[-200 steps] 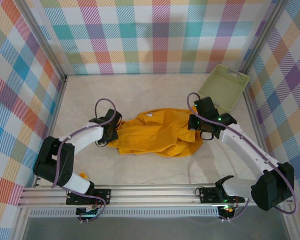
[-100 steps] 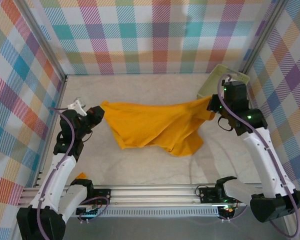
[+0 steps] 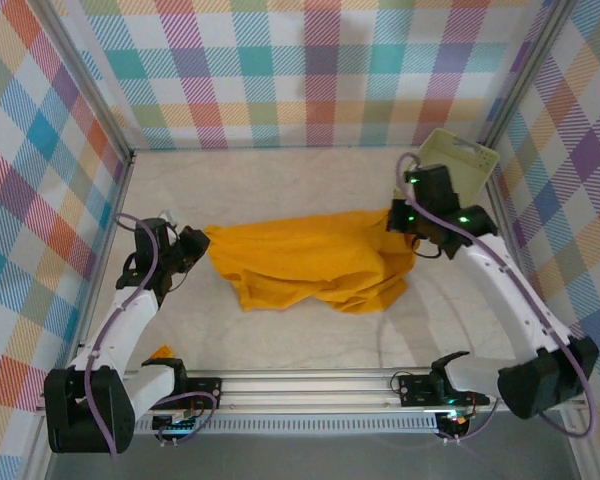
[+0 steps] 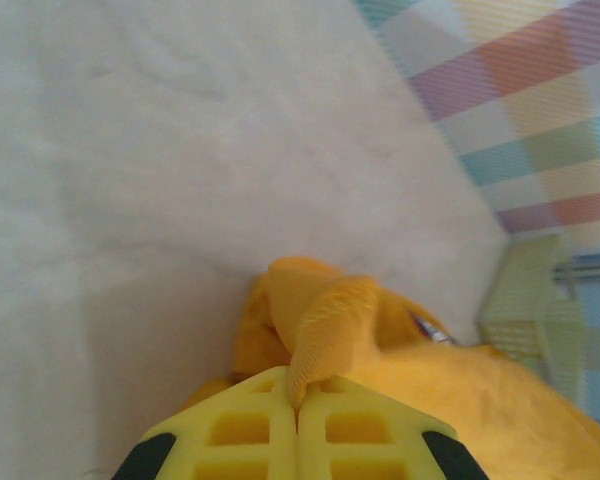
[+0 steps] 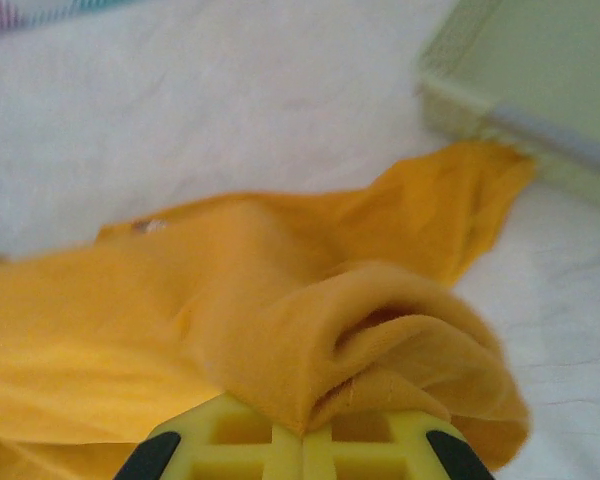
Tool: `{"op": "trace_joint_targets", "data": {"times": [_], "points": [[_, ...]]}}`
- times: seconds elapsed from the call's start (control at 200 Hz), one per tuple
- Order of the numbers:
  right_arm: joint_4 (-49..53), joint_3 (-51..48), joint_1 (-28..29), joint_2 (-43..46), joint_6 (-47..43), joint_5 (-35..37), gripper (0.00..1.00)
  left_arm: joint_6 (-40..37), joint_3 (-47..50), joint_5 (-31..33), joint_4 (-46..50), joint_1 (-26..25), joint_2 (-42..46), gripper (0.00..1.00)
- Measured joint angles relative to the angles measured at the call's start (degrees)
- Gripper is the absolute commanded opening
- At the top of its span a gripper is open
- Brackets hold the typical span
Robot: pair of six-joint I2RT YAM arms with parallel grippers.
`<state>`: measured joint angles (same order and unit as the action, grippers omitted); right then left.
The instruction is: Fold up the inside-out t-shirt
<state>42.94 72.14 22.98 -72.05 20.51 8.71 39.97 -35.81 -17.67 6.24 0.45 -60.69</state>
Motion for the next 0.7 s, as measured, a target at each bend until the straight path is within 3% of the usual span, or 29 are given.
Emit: {"op": "trace_joint_targets", "data": {"times": [0.225,0.395,0.53,0.705], "points": [[-1.4,0.2,9.6,-14.2,0.2,-0.9,0.0,-1.7,0.0,0.9,3.6,0.0,-3.1,0.0],[-1.6,3.5,12.3,-23.6,0.1,-2.4,0.25,-2.4,0.1,0.9,4.2,0.0,-3.3,0.0],[-1.6,3.7,12.5,-22.5,-0.3,-2.1,0.31,-3.3,0.3,0.9,4.2,0.0,-3.3,0.0],[-1.8,-1.2,12.5,-13.7,-0.4,0.3,0.4,-3.6,0.9,1.3,4.3,0.1,-3.4,0.0]]}}
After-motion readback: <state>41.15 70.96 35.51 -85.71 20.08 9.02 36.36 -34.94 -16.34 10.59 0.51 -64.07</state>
